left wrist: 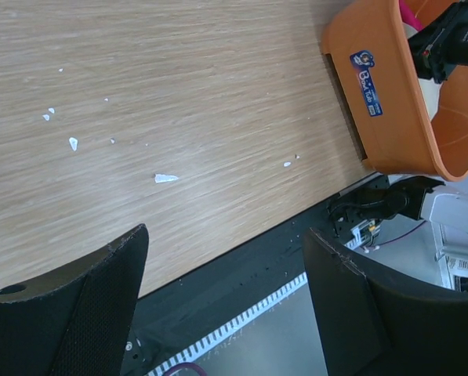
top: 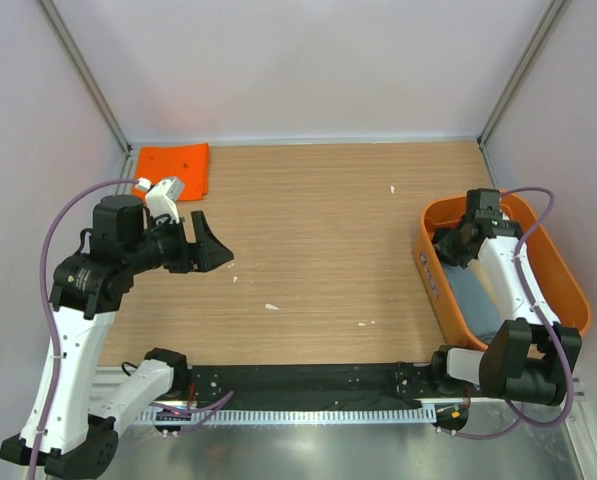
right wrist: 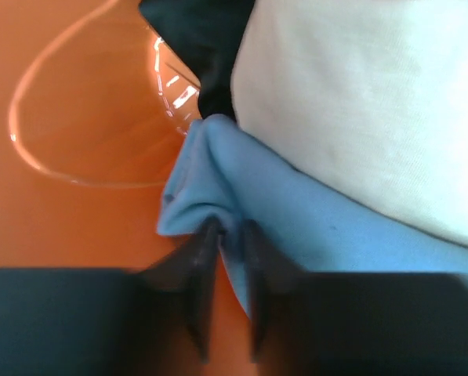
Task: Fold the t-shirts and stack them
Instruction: Grab the tshirt from the pile, then move the tshirt to the center of the board
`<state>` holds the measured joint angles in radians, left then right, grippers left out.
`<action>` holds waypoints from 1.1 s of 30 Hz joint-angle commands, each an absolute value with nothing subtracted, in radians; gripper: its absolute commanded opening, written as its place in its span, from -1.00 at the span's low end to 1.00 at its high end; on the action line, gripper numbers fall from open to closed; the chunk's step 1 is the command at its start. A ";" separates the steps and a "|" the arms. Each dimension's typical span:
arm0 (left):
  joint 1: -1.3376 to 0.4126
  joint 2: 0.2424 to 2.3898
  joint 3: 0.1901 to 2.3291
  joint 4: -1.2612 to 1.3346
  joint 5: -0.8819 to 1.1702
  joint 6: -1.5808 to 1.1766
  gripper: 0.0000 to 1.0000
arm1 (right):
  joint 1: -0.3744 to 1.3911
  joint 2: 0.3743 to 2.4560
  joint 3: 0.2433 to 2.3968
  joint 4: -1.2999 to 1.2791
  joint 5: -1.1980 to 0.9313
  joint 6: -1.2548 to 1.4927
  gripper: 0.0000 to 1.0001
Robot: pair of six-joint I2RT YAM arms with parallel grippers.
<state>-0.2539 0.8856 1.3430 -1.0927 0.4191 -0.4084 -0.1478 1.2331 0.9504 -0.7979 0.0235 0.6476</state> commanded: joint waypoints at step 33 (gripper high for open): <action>-0.255 0.723 1.256 -1.085 0.262 -0.845 0.59 | 0.207 1.096 1.504 -0.613 -0.622 0.904 0.13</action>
